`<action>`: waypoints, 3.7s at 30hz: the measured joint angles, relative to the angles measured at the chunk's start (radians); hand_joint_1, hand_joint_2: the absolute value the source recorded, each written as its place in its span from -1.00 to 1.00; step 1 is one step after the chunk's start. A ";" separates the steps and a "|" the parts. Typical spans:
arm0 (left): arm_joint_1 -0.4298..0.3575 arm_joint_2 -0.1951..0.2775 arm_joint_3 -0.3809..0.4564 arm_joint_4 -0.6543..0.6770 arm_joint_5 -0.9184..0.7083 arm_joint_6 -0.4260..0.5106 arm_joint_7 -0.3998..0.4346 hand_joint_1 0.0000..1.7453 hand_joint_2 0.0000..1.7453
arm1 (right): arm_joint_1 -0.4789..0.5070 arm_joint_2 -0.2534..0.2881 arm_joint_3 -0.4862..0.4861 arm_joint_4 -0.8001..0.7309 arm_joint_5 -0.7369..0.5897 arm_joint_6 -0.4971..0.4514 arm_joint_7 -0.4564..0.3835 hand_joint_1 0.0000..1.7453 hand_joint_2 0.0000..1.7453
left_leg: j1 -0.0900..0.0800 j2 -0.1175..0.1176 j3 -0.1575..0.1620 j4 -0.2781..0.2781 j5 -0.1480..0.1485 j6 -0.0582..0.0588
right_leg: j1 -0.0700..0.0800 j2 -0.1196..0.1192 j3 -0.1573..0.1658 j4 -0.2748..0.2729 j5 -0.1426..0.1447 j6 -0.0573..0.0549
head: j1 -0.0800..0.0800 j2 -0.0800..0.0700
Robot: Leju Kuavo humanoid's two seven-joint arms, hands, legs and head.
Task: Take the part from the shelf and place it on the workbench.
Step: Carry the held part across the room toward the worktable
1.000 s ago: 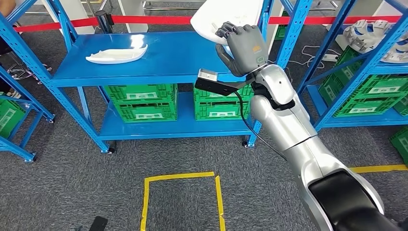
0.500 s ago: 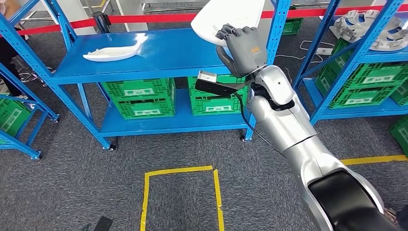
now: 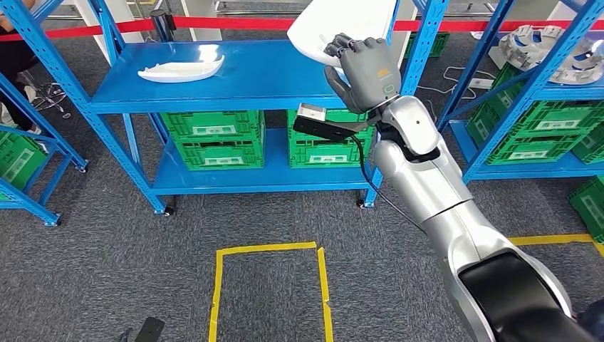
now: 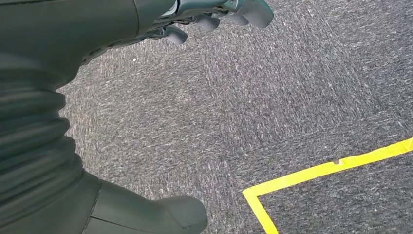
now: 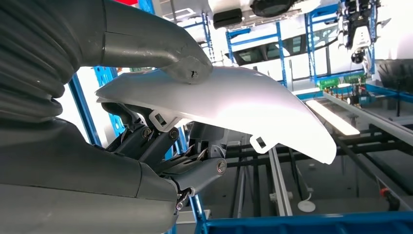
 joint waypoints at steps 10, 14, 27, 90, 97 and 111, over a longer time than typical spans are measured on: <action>-0.001 0.003 0.000 0.000 -0.010 -0.002 0.004 -1.00 1.00 | 0.012 -0.006 -0.001 0.004 -0.005 -0.012 -0.018 1.00 1.00 | -0.002 -0.001 0.002 -0.017 0.015 0.018 | -0.007 -0.003 0.006 -0.014 0.009 0.026 | 0.000 0.000; -0.008 0.004 0.000 0.000 -0.018 -0.005 0.011 -1.00 1.00 | 0.036 -0.016 -0.003 -0.010 0.007 -0.030 -0.012 1.00 1.00 | 0.009 -0.012 0.009 -0.047 0.040 0.029 | -0.011 0.002 -0.064 0.160 -0.105 0.034 | 0.001 0.000; -0.017 0.004 -0.005 -0.002 -0.050 -0.019 0.006 -1.00 1.00 | 0.132 -0.113 -0.049 -0.112 0.004 -0.024 -0.027 1.00 1.00 | 0.032 -0.060 -0.079 0.063 0.002 -0.052 | -0.033 0.011 0.024 0.052 -0.080 0.007 | -0.002 0.000; -0.027 -0.031 -0.023 -0.004 -0.042 -0.028 -0.003 -1.00 1.00 | 0.246 -0.382 -0.093 -0.413 -0.055 0.035 -0.003 1.00 1.00 | -0.003 -0.025 -0.165 0.169 -0.015 -0.027 | -0.015 -0.009 0.049 0.030 -0.073 -0.013 | -0.017 0.000; -0.024 -0.036 -0.024 -0.005 -0.037 -0.028 -0.006 -1.00 1.00 | 0.254 -0.386 -0.093 -0.413 -0.062 0.040 -0.013 1.00 1.00 | -0.008 0.063 -0.099 0.072 0.039 -0.015 | -0.007 -0.098 0.057 0.030 -0.083 -0.006 | -0.017 0.000; -0.003 -0.045 -0.024 -0.005 -0.022 -0.033 -0.021 -1.00 1.00 | 0.270 -0.397 -0.090 -0.425 -0.054 0.023 -0.016 1.00 1.00 | -0.005 -0.091 -0.064 0.012 0.060 0.026 | -0.020 0.028 -0.014 0.164 -0.115 0.033 | -0.008 0.000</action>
